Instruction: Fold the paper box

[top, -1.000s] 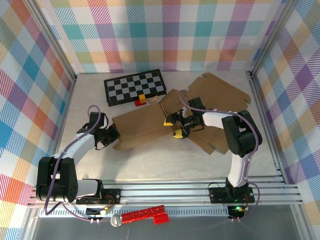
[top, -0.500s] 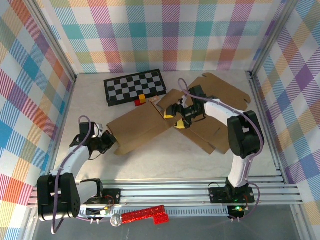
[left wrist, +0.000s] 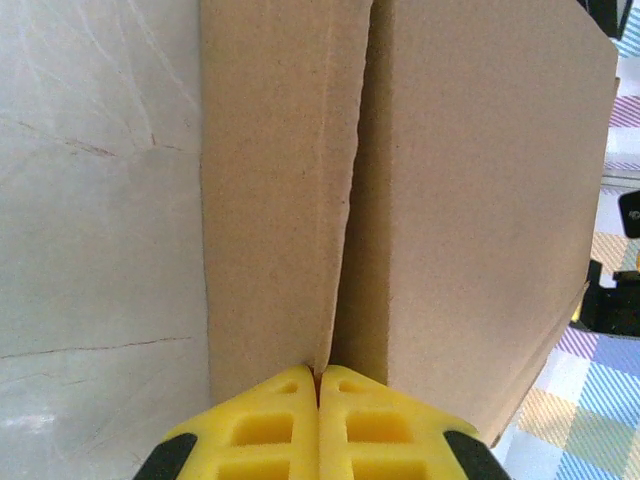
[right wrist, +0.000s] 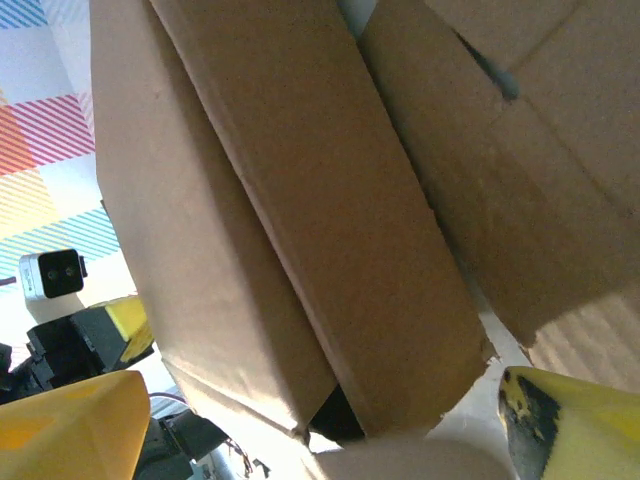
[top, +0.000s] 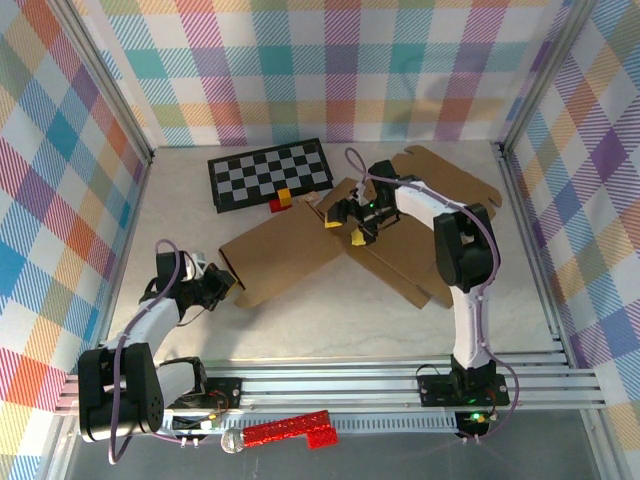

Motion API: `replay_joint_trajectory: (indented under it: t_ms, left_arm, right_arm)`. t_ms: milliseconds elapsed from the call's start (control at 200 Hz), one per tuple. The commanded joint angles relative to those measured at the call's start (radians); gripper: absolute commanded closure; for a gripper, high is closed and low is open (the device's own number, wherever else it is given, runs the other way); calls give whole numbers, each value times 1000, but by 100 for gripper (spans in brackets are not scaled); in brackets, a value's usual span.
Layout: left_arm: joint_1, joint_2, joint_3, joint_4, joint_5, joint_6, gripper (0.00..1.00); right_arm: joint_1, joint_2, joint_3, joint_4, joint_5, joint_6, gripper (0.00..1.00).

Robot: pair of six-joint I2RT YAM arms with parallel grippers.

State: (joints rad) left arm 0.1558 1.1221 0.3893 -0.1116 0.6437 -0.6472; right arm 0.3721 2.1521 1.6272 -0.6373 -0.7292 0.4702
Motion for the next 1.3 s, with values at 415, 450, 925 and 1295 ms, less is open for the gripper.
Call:
replay_joint_trajectory:
  t_ms: [415, 450, 925, 1295]
  left_arm:
    - [-63, -85, -40, -33, 35, -36, 100]
    - [-64, -84, -29, -46, 33, -27, 100]
    - [-87, -37, 270, -551, -177, 73, 56]
    - [-199, 115, 228, -251, -156, 52, 46]
  right_arm:
    - [19, 13, 100, -364, 124, -129, 25]
    - [25, -3, 79, -368, 142, -131, 25]
    - [47, -78, -127, -285, 204, -68, 45]
    - [55, -80, -118, -276, 166, -57, 46]
